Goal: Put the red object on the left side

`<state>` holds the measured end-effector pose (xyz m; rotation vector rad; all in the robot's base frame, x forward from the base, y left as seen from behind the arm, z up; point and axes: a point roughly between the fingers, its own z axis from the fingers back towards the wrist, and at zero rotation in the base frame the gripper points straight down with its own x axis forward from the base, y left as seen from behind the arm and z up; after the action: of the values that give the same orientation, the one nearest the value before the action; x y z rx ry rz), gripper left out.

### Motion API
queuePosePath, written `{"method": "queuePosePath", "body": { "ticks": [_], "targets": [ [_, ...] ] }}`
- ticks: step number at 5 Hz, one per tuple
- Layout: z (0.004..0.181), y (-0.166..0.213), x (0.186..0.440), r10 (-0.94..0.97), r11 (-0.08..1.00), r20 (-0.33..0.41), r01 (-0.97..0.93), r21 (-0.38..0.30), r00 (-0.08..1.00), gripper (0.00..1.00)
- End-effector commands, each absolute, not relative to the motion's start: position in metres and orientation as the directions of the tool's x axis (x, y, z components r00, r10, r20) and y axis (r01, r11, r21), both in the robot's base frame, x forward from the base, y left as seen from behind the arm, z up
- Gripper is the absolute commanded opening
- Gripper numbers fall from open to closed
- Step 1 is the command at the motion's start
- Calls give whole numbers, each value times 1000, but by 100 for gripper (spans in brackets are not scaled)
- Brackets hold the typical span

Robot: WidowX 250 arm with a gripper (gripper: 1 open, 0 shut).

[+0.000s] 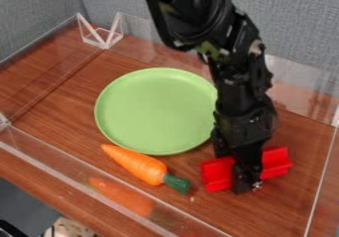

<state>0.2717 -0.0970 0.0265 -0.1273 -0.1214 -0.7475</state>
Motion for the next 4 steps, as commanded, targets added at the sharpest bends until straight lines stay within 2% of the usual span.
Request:
{"method": "queuePosePath", "body": {
  "ticks": [1,2,4],
  "targets": [
    [32,-102,277,-612,773,172,630,-77,772,0],
    [29,-105,275,-559,812,154,576,-97,814,0],
    [52,-106,265,-578,799,116,589,-120,807,0]
  ]
}}
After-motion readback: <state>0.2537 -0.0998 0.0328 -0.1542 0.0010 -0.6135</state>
